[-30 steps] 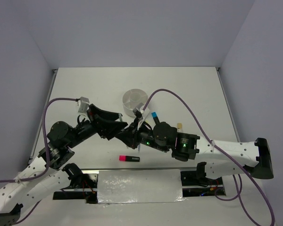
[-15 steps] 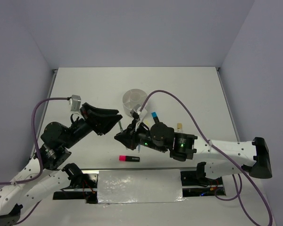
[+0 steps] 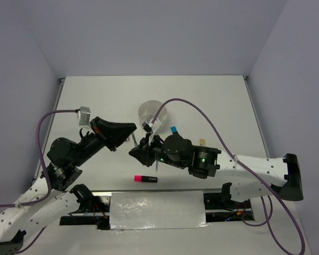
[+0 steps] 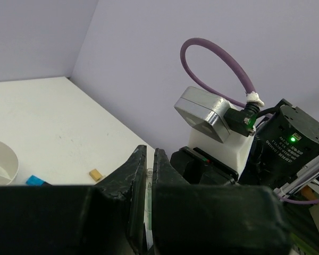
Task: Sort the stationery into containers
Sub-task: Close the pen cap on the pen.
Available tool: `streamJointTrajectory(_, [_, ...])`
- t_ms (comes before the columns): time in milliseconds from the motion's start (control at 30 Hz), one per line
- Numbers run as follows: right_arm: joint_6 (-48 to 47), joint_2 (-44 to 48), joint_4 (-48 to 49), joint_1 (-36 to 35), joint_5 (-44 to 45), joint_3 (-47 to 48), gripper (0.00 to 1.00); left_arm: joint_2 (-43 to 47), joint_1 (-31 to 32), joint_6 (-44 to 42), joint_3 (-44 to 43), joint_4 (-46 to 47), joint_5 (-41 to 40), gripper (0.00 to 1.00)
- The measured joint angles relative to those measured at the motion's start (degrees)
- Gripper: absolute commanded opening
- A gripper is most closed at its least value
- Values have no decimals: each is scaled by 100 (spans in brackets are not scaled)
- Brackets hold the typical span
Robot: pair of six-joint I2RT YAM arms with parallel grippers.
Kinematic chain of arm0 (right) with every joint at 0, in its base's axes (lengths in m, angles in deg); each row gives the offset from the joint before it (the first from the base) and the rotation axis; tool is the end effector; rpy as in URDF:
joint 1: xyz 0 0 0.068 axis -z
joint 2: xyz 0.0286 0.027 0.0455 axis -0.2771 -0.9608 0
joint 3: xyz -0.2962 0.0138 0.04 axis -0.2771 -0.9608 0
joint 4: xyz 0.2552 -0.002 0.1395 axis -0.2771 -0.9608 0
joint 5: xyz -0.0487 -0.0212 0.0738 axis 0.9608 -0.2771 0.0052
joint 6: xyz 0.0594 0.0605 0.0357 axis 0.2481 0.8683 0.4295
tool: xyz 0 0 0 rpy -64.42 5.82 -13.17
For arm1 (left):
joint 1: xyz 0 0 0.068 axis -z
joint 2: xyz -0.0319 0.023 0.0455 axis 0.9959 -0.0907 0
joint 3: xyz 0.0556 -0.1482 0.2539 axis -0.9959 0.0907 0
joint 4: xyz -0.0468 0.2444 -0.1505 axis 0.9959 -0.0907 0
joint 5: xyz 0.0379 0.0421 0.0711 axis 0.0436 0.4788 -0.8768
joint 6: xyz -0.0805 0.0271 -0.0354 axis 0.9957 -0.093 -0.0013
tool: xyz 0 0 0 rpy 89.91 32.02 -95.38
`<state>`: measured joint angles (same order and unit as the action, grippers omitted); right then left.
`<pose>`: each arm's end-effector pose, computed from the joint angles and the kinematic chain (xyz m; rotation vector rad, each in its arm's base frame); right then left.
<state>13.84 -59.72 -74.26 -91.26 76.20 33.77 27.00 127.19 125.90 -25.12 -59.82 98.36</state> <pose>0.1041 0.3280 0.3740 -0.7080 1.7193 1.0285 0.1310 -0.1363 0.4273 0.1788 1.3071 -1.3214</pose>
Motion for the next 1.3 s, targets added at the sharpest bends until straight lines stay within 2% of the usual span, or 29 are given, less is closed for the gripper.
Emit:
streamJointTrajectory(600, [-581, -772, -1794, 529, -787, 1690, 0, 223, -118, 289, 870, 1690, -557, 0])
streamJointTrajectory(767, [-592, -973, -1814, 603, -946, 1762, 0, 214, -118, 256, 883, 1620, -560, 0])
streamJointTrajectory(967, [-553, -1217, -1593, 684, -1084, 1779, 0, -63, -109, -177, 358, 901, -289, 2])
streamJointTrajectory(1067, [-525, -1215, -1458, 737, -1078, 1781, 0, -177, -111, -358, 74, 597, -337, 10])
streamJointTrajectory(1133, [-527, -1209, -1375, 734, -1082, 1779, 0, -164, -111, -455, -39, 433, -356, 26])
streamJointTrajectory(1167, [-529, -1204, -1305, 734, -1084, 1753, 0, -133, -101, -470, -81, 337, -428, 42])
streamJointTrajectory(1200, [-540, -1200, -1217, 734, -1091, 1716, 0, -85, -85, -501, -118, 199, -564, 50])
streamJointTrajectory(1233, [-531, -1187, -1104, 734, -1086, 1661, 0, -42, -81, -470, -129, 39, -654, 62])
streamJointTrajectory(1267, [-529, -1161, -986, 734, -1082, 1589, 0, 11, -59, -448, -142, -179, -911, 84])
streamJointTrajectory(1300, [-527, -1106, -839, 745, -1067, 1478, 0, 35, -50, -485, -175, -358, -1054, 98])
